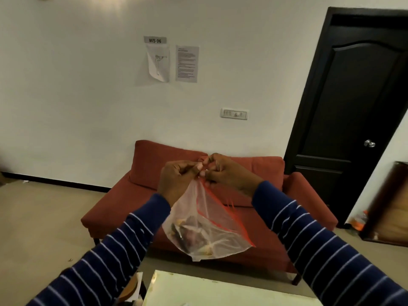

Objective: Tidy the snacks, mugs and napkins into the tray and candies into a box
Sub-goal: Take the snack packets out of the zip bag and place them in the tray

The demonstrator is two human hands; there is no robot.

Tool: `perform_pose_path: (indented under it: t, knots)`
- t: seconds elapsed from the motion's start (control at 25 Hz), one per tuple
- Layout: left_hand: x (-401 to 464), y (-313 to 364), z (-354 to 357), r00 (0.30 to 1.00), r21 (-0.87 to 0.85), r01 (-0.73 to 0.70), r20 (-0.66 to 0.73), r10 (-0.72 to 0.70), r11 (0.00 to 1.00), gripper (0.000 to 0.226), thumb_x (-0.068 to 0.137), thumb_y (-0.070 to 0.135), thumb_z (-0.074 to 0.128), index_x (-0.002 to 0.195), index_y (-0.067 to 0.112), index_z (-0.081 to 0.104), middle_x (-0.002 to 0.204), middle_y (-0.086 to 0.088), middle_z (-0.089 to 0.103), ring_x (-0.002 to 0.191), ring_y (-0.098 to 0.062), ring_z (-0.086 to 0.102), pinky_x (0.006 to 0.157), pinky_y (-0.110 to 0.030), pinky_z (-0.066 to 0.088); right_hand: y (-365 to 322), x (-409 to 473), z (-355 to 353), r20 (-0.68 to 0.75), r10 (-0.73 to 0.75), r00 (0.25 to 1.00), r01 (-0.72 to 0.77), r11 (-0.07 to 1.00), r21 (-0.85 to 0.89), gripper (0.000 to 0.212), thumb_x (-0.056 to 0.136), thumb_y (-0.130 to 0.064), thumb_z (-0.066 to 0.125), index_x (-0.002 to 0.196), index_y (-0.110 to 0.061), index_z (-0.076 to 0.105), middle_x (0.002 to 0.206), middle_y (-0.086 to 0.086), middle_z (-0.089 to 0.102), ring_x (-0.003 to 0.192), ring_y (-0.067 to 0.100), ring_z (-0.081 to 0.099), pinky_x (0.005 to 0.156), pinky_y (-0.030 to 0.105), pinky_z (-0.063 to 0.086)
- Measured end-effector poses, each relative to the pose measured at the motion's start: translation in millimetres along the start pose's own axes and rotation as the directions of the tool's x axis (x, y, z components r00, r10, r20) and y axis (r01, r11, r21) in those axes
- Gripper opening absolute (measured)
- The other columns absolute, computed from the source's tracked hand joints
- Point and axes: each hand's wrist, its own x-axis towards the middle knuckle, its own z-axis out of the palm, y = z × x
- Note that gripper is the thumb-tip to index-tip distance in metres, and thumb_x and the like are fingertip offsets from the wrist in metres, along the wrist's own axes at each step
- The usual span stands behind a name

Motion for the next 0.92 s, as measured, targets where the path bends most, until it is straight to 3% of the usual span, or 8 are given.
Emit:
perform_pose_path:
  t: [0.08,0.2,0.4,0.48,0.6,0.72,0.8,0.92]
  knots:
    - [6.6,-0.3,0.2,0.999,0.049,0.008,-0.050,-0.006,0.999,0.010,0.086,0.012,0.075,0.093,0.007,0.080,0.085,-0.004,0.078,0.082,-0.015,0.074,0.078,-0.041,0.062,-7.2,1.9,-1.1,-0.031,0.011,0.999,-0.010,0.999,0.036,0.005,0.095,-0.012,0.066,0.091,-0.010,0.063,0.071,-0.001,0.072,0.063,0.008,0.067,0.060,0.020,0.056]
    - [13.4,0.4,2.7,0.990,0.140,-0.058,-0.119,0.075,0.988,0.005,0.084,0.015,0.078,0.086,0.011,0.079,0.076,0.002,0.075,0.070,-0.008,0.071,0.068,-0.032,0.062,-9.8,6.0,3.8,-0.177,0.049,0.983,-0.037,0.997,0.070,0.016,0.091,-0.018,0.073,0.076,-0.013,0.069,0.072,0.008,0.071,0.067,0.017,0.065,0.063,0.026,0.058]
    - [21.9,8.9,-5.6,0.988,0.134,-0.051,-0.137,0.070,0.990,0.004,0.083,0.021,0.078,0.081,0.018,0.077,0.073,0.010,0.073,0.071,0.000,0.069,0.061,-0.010,0.054,-6.6,7.2,10.6,-0.350,0.021,0.936,-0.038,0.998,-0.044,0.021,0.087,-0.024,0.076,0.070,-0.014,0.070,0.052,-0.006,0.066,0.047,0.004,0.056,0.051,0.021,0.049]
    - [25.5,11.6,-13.9,0.986,0.129,-0.039,-0.156,0.059,0.991,0.006,0.083,0.021,0.079,0.079,0.024,0.075,0.068,0.014,0.071,0.070,0.001,0.069,0.060,-0.008,0.053,-4.9,2.6,8.3,-0.353,0.011,0.935,-0.041,0.996,-0.077,0.021,0.088,-0.021,0.075,0.068,-0.019,0.069,0.056,-0.005,0.069,0.050,0.004,0.059,0.053,0.023,0.051]
    - [30.9,14.9,-32.9,0.987,0.045,0.019,-0.162,-0.011,0.999,0.003,0.084,0.025,0.078,0.081,0.026,0.076,0.070,0.008,0.075,0.070,-0.007,0.072,0.065,-0.023,0.060,1.9,-10.8,-2.7,-0.312,-0.021,0.950,-0.023,0.990,-0.139,0.022,0.089,-0.017,0.074,0.068,-0.021,0.069,0.063,-0.007,0.070,0.054,-0.001,0.060,0.055,0.018,0.051]
    - [40.2,19.5,-56.9,0.976,-0.052,0.040,-0.212,-0.050,0.998,0.007,0.084,0.020,0.078,0.090,0.017,0.078,0.077,-0.006,0.077,0.076,-0.025,0.075,0.075,-0.042,0.062,17.6,-29.6,-23.1,-0.300,-0.013,0.954,-0.061,0.970,-0.234,0.012,0.088,-0.017,0.075,0.081,-0.008,0.072,0.073,-0.004,0.074,0.065,-0.004,0.065,0.063,0.019,0.056]
    - [46.8,22.5,-69.2,0.969,-0.065,0.040,-0.240,-0.055,0.997,0.011,0.084,0.017,0.078,0.093,0.012,0.077,0.079,-0.011,0.076,0.076,-0.028,0.075,0.078,-0.047,0.062,28.1,-41.3,-32.9,-0.290,0.011,0.957,-0.074,0.976,-0.207,0.015,0.087,-0.017,0.076,0.086,-0.003,0.072,0.077,0.005,0.076,0.068,0.006,0.069,0.063,0.025,0.058]
    - [43.9,29.0,-65.9,0.975,-0.061,0.035,-0.219,-0.047,0.998,0.006,0.084,0.016,0.078,0.089,0.013,0.077,0.076,-0.009,0.076,0.073,-0.027,0.075,0.076,-0.046,0.062,36.4,-47.4,-36.3,-0.341,-0.012,0.940,-0.087,0.958,-0.272,0.012,0.087,-0.014,0.076,0.088,-0.003,0.072,0.078,0.001,0.075,0.071,0.008,0.072,0.062,0.024,0.057]
